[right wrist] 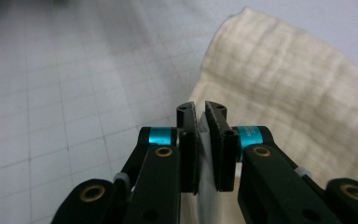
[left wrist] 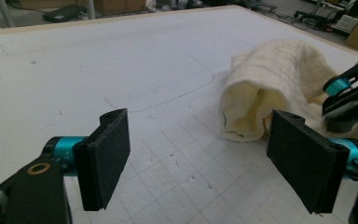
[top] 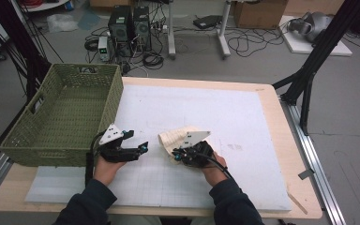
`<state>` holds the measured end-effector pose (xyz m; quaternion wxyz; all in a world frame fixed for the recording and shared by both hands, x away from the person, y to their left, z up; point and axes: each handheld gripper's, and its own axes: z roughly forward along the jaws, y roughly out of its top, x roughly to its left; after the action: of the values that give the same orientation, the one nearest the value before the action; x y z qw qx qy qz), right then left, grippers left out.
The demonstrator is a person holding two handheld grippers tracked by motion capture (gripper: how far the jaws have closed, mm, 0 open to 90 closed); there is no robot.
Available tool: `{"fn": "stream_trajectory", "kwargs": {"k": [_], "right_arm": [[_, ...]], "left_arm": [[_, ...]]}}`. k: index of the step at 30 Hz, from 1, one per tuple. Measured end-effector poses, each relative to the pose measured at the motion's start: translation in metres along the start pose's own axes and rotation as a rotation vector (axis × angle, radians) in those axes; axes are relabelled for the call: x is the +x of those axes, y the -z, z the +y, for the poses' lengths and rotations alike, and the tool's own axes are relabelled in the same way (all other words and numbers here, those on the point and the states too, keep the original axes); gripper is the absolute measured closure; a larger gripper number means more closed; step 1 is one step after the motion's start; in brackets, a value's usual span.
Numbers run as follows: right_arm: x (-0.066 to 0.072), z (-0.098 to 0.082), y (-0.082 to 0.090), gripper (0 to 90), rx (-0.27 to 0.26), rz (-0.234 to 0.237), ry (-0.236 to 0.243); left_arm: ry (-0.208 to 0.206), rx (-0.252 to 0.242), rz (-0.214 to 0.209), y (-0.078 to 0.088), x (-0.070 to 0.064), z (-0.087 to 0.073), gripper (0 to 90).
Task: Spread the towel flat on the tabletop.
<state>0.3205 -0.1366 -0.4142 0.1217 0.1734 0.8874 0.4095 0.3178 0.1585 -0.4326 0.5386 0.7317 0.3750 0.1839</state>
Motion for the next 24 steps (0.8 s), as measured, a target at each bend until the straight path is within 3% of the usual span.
{"fn": "stream_trajectory", "kwargs": {"k": [6, 14, 20, 24], "right_arm": [[-0.022, 0.003, 0.020, 85.0, -0.073, -0.041, -0.086], [-0.058, 0.011, 0.040, 85.0, -0.110, -0.109, -0.170], [-0.090, 0.005, 0.045, 85.0, -0.076, -0.199, -0.240], [-0.111, -0.007, 0.047, 84.9, -0.049, -0.291, -0.328]], "left_arm": [[-0.003, 0.002, -0.003, 0.000, 0.000, 0.000, 22.1], [0.000, 0.001, -0.003, 0.000, 0.000, 0.000, 22.6], [-0.005, 0.007, -0.013, -0.001, -0.001, 0.000, 23.1], [-0.007, 0.006, -0.014, -0.002, -0.001, 0.000, 23.4]]}}
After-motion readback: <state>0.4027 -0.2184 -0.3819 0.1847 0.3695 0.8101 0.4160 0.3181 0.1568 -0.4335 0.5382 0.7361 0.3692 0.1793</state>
